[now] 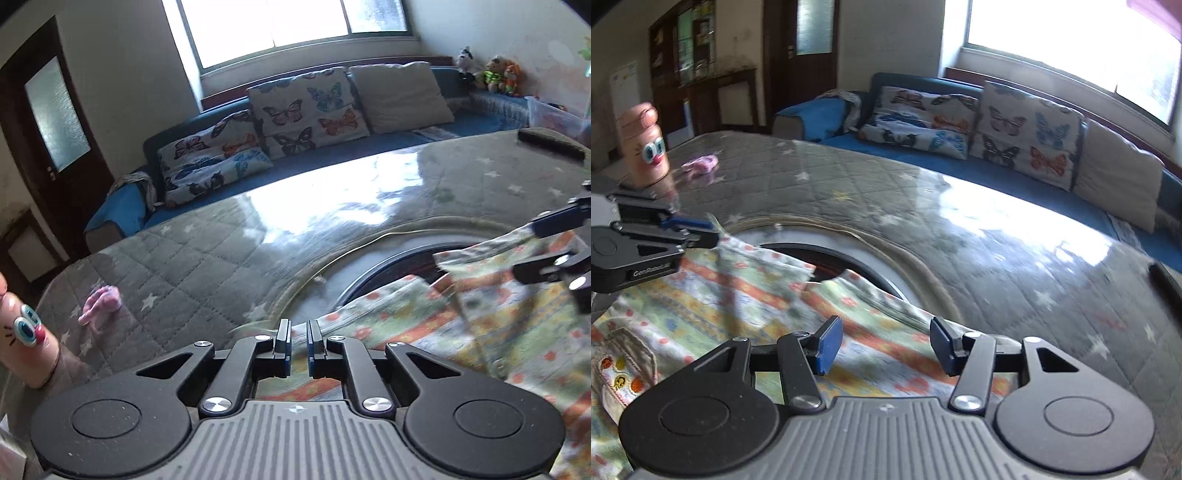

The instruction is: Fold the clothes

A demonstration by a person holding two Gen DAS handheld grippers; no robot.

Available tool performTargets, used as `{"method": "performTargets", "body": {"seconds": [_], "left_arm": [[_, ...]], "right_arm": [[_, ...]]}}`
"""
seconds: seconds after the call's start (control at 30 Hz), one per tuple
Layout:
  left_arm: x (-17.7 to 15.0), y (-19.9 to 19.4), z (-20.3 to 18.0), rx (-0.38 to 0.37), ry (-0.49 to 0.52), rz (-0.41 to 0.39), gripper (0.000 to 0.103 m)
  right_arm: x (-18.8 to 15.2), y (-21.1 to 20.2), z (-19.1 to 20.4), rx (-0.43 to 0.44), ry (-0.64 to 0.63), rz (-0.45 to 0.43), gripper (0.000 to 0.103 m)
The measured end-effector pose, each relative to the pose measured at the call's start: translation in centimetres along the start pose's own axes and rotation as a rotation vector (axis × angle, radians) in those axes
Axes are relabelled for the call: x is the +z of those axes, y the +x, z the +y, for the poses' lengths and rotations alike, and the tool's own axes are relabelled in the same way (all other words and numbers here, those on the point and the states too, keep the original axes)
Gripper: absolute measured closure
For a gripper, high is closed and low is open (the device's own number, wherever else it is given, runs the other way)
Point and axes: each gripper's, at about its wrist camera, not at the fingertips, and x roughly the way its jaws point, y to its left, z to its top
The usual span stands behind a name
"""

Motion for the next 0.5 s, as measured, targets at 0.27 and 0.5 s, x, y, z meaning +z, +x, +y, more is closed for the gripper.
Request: {"method": "performTargets", "body": {"seconds": [0.27, 0.5], "left_arm": [[0.4, 1.9, -2.7, -0.116, 0.035, 0.037, 0.093], [1.3, 2.8, -3.6, -0.184, 0.030, -0.002, 0.093]], "right_arm": [[0.8, 2.7, 2.0, 0.029, -0.039, 0.023, 0.054], [1.8, 2.7, 0.0, 0.081, 0.040, 0.008, 0.077]]}}
